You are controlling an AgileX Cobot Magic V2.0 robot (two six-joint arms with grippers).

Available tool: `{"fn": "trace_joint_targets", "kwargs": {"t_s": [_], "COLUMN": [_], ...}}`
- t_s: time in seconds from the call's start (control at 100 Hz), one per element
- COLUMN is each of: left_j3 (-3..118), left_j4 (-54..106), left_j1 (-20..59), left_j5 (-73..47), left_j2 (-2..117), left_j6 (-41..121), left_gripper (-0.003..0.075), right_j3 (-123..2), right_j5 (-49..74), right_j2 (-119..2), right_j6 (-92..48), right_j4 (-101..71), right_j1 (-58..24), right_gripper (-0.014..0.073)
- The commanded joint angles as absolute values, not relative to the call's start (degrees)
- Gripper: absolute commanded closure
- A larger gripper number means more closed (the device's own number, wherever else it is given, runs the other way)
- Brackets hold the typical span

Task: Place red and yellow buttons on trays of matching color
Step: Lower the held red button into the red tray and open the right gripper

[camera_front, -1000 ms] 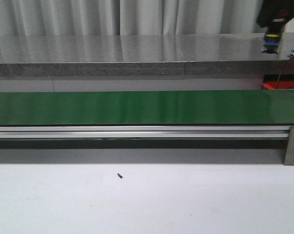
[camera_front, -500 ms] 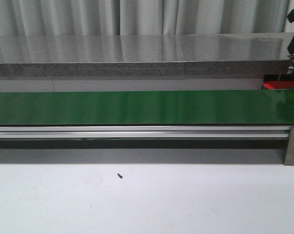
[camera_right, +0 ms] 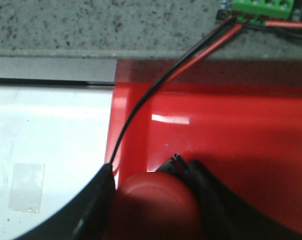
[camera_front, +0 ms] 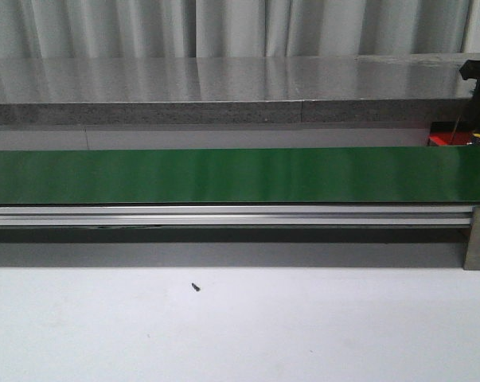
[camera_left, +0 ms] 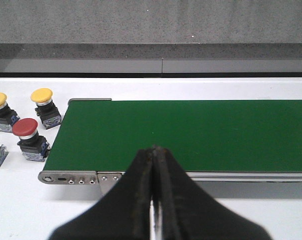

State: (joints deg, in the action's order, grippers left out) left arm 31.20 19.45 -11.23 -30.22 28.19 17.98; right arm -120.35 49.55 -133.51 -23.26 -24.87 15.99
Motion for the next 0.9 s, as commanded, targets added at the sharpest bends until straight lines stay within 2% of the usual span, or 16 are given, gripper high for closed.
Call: {"fn": "trace_joint_targets", "kwargs": {"t_s": [0.0, 0.09, 0.24, 0.29, 0.6, 0.89], "left_j3": [32.8, 32.8, 32.8, 32.8, 32.8, 32.8], "left_j4": [20.8, 20.8, 20.8, 20.8, 20.8, 20.8], "left_j1": [-11.0, -11.0, -11.0, -11.0, -11.0, -11.0], "left_j5": [-25.8, -25.8, -25.8, -25.8, -25.8, -25.8], "left_j2": [28.4, 28.4, 28.4, 28.4, 28.4, 28.4], "left_j6": [18.0, 18.0, 18.0, 18.0, 18.0, 18.0], "left_gripper": [0.0740, 0.0740, 0.0740, 0.0740, 0.0740, 0.0740], "right_j3": [-122.5, -122.5, -122.5, -122.5, -122.6, -122.5], "right_j5": [47.9, 48.7, 49.8, 49.9, 50.2, 57.4], "right_j2": [-129.7, -129.7, -129.7, -129.7, -124.5, -113.8], "right_j6": [-23.5, -23.5, -23.5, -23.5, -23.4, -23.4], "right_j4": [-24.9, -24.9, -24.9, -24.9, -24.9, -24.9], "right_j1": [16.4, 16.4, 16.4, 16.4, 16.5, 15.8], "right_gripper": [0.0449, 0.0363, 0.0104, 0.0058, 0.0053, 0.0053]}}
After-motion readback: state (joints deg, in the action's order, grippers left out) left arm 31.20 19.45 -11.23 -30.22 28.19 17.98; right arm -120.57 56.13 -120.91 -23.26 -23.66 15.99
